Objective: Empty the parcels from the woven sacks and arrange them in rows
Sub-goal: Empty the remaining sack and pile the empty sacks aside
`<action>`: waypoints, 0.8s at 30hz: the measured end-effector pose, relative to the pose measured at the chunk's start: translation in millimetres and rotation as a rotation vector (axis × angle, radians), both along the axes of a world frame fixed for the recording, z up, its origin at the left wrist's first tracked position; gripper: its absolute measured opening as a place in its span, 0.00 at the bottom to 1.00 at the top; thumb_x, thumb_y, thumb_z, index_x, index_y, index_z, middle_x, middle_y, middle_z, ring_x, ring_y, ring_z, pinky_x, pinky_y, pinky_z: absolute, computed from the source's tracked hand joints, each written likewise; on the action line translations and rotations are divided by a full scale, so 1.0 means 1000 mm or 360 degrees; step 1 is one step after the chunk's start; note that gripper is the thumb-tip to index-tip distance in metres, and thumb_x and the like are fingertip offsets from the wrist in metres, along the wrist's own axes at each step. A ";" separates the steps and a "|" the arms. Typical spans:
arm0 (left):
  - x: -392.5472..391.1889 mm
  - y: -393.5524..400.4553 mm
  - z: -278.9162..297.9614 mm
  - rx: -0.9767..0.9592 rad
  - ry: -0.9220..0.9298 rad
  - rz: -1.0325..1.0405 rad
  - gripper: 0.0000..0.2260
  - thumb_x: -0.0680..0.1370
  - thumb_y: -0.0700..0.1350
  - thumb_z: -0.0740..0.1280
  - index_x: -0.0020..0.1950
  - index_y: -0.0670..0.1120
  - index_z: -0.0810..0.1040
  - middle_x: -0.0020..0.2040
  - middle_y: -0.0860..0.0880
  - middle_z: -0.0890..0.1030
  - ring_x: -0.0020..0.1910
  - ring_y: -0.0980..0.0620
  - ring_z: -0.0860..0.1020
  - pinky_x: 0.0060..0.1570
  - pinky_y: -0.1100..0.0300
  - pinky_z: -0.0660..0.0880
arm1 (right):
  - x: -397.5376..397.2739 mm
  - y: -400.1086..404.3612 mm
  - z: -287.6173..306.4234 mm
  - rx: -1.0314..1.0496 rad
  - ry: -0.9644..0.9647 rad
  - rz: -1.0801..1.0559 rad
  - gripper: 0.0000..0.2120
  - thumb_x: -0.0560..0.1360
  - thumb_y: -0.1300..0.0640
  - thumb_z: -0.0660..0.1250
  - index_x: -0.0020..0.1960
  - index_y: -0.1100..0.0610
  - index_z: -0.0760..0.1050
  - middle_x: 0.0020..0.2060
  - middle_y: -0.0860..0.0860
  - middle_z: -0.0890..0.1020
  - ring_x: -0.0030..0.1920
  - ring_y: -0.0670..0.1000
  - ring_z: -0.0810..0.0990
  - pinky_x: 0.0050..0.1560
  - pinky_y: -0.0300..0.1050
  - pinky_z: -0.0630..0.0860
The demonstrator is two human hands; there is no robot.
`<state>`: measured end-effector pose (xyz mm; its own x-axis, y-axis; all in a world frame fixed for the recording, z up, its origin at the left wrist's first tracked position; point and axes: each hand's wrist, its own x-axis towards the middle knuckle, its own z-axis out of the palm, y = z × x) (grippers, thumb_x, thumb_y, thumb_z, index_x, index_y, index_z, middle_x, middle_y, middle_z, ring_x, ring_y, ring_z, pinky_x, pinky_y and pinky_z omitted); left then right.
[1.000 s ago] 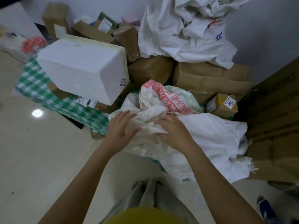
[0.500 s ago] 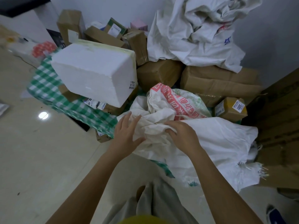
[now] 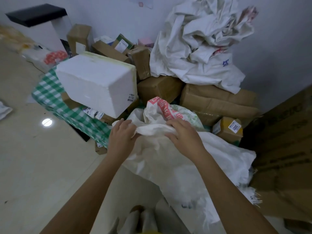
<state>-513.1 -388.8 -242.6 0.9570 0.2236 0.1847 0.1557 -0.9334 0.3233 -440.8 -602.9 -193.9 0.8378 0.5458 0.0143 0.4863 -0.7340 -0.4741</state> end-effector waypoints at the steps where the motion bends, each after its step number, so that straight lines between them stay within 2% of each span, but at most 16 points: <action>1: 0.002 0.002 0.000 -0.0024 -0.0015 0.0019 0.13 0.77 0.50 0.67 0.55 0.43 0.80 0.61 0.43 0.78 0.65 0.37 0.71 0.63 0.39 0.69 | -0.001 -0.004 0.002 -0.0036 -0.0057 0.0004 0.24 0.78 0.44 0.65 0.71 0.48 0.66 0.69 0.48 0.68 0.69 0.50 0.64 0.68 0.46 0.64; 4: 0.011 0.001 0.007 -0.0097 -0.0048 0.0161 0.13 0.79 0.48 0.64 0.56 0.41 0.81 0.61 0.43 0.78 0.63 0.39 0.71 0.60 0.45 0.69 | -0.005 -0.017 0.008 -0.0296 -0.0202 0.0055 0.34 0.74 0.40 0.67 0.75 0.43 0.57 0.74 0.48 0.58 0.73 0.53 0.54 0.73 0.51 0.53; 7: 0.015 -0.005 0.014 -0.0183 -0.0044 0.0330 0.14 0.81 0.49 0.60 0.59 0.42 0.79 0.63 0.43 0.76 0.64 0.40 0.69 0.61 0.47 0.67 | -0.001 -0.022 0.003 -0.0538 -0.0257 0.0144 0.29 0.78 0.49 0.65 0.75 0.41 0.56 0.74 0.49 0.57 0.72 0.55 0.55 0.72 0.53 0.53; 9: 0.014 -0.013 0.013 -0.0182 -0.0029 0.0420 0.17 0.81 0.51 0.60 0.63 0.42 0.75 0.67 0.41 0.72 0.68 0.39 0.66 0.65 0.46 0.64 | 0.010 -0.020 -0.002 -0.0489 -0.0176 0.0132 0.26 0.79 0.57 0.62 0.75 0.43 0.59 0.74 0.50 0.59 0.72 0.55 0.59 0.72 0.52 0.58; 11: 0.009 -0.026 0.012 -0.0059 -0.0066 0.0433 0.21 0.80 0.53 0.62 0.67 0.42 0.71 0.71 0.39 0.67 0.71 0.37 0.62 0.70 0.42 0.58 | 0.022 -0.019 -0.007 -0.0425 -0.0056 0.0089 0.26 0.80 0.59 0.61 0.75 0.45 0.61 0.75 0.51 0.61 0.72 0.55 0.61 0.70 0.50 0.62; 13: 0.002 -0.041 0.013 0.0000 -0.0082 0.0294 0.26 0.78 0.56 0.64 0.71 0.45 0.67 0.75 0.39 0.61 0.74 0.37 0.57 0.72 0.40 0.49 | 0.033 -0.017 -0.011 -0.0411 -0.0020 0.0042 0.26 0.80 0.58 0.63 0.75 0.45 0.60 0.74 0.50 0.61 0.72 0.54 0.62 0.71 0.48 0.62; 15: -0.010 -0.058 0.010 -0.0007 -0.0004 0.0114 0.29 0.76 0.61 0.63 0.74 0.50 0.63 0.77 0.43 0.54 0.76 0.40 0.52 0.73 0.41 0.44 | 0.040 -0.015 -0.014 -0.0334 -0.0013 0.0046 0.27 0.79 0.61 0.63 0.75 0.45 0.62 0.72 0.50 0.64 0.70 0.53 0.64 0.69 0.46 0.64; 17: -0.022 -0.073 0.003 0.0090 0.0062 0.0004 0.33 0.73 0.68 0.59 0.74 0.54 0.61 0.78 0.44 0.52 0.76 0.40 0.50 0.73 0.40 0.44 | 0.042 -0.016 -0.014 -0.0257 0.0012 0.0055 0.28 0.79 0.65 0.63 0.74 0.46 0.63 0.70 0.50 0.66 0.68 0.52 0.66 0.66 0.43 0.67; 19: -0.032 -0.081 -0.006 0.0180 0.0104 0.0004 0.35 0.71 0.69 0.58 0.74 0.55 0.62 0.78 0.42 0.53 0.76 0.39 0.50 0.72 0.37 0.46 | 0.040 -0.019 -0.011 -0.0183 0.0082 0.0077 0.26 0.80 0.65 0.60 0.74 0.46 0.64 0.71 0.49 0.65 0.69 0.51 0.66 0.66 0.42 0.67; 21: -0.037 -0.082 -0.011 0.0118 0.0091 0.0089 0.34 0.73 0.66 0.61 0.75 0.53 0.61 0.78 0.41 0.52 0.76 0.38 0.49 0.72 0.37 0.47 | 0.035 -0.024 -0.008 -0.0119 0.0156 0.0120 0.23 0.81 0.63 0.58 0.72 0.46 0.65 0.72 0.49 0.65 0.68 0.51 0.68 0.64 0.41 0.68; 24: -0.041 -0.075 -0.010 -0.0028 0.0003 0.0302 0.36 0.74 0.59 0.68 0.77 0.50 0.57 0.78 0.39 0.51 0.76 0.37 0.50 0.72 0.38 0.48 | 0.026 -0.030 0.001 -0.0011 0.0229 0.0129 0.17 0.81 0.61 0.58 0.66 0.46 0.65 0.65 0.49 0.73 0.55 0.50 0.76 0.55 0.45 0.76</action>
<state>-553.9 -464.1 -252.8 0.8978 0.4031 0.1775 0.3288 -0.8815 0.3389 -414.9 -632.9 -193.3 0.7841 0.6115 -0.1065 0.4715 -0.6984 -0.5384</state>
